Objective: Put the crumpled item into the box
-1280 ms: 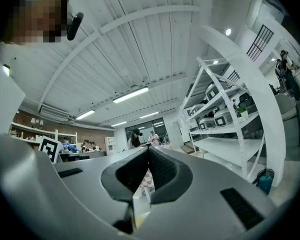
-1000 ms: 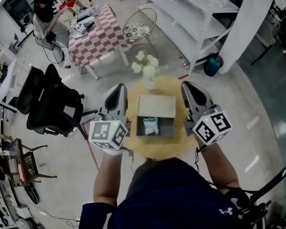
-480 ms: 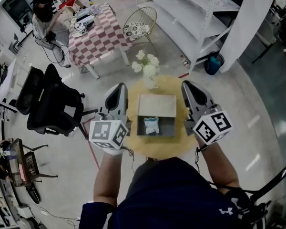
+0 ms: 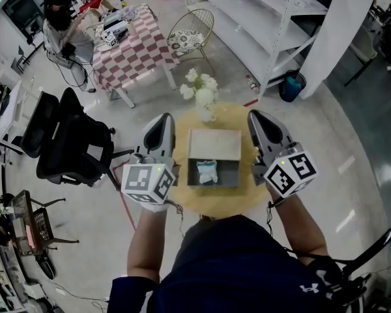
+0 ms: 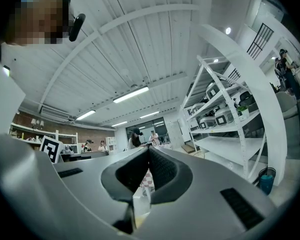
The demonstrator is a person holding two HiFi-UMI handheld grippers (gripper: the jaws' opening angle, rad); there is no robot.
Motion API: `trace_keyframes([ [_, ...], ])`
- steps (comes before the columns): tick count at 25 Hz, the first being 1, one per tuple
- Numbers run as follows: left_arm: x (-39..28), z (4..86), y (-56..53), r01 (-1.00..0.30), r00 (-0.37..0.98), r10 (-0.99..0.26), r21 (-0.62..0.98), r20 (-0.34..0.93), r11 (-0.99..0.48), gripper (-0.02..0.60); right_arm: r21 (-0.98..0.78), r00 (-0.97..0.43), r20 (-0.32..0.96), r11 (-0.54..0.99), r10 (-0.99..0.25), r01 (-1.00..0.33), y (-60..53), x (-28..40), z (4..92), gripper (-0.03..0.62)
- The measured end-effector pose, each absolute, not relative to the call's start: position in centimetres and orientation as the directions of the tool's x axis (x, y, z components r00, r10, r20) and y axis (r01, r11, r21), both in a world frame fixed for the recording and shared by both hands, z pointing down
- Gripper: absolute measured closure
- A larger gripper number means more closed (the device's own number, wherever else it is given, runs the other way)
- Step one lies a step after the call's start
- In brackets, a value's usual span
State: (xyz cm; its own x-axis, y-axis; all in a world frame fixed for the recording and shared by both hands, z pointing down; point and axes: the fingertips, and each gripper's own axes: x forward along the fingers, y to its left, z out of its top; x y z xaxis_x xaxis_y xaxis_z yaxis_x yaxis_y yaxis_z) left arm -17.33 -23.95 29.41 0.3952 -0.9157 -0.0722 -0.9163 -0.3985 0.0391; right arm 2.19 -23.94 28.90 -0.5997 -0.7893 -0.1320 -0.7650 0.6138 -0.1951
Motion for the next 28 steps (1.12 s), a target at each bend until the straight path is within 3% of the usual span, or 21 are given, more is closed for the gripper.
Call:
trace_keyframes([
  [28, -17.05, 30.26, -23.98, -0.912, 0.406, -0.913, 0.04, -0.047, -0.408, 0.565, -0.222, -0.601, -0.124, 0.612, -0.79, -0.759, -23.99, 2.35, 29.74, 0.592],
])
